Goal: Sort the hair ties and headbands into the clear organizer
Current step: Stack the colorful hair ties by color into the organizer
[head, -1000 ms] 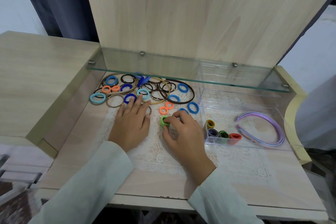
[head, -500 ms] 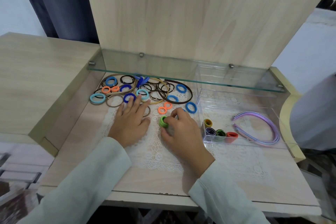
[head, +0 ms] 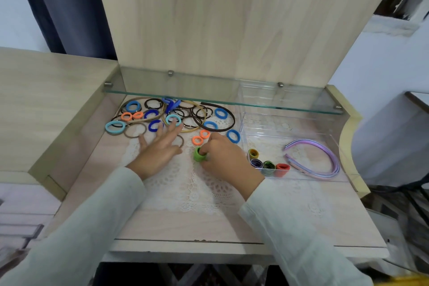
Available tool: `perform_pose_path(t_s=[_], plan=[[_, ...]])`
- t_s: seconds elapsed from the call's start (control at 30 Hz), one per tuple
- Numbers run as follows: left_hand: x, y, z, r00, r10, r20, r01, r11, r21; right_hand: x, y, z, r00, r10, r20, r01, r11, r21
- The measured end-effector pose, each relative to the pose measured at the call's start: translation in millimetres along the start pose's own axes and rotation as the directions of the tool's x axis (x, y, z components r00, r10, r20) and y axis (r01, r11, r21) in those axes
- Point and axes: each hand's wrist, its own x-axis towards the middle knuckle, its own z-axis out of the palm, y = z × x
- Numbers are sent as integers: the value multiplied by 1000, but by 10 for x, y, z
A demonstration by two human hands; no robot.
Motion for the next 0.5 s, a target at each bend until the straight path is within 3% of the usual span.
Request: perform_pose_path(t_s=[0.2, 0.5], plan=[[-94, 119, 171, 989, 81, 123, -70, 993, -91, 40, -15, -31, 996, -63, -57, 60, 996, -62], [-143, 242, 115, 990, 130, -48, -131, 991, -23, 67, 38, -306, 978, -206, 21, 206, 979, -3]])
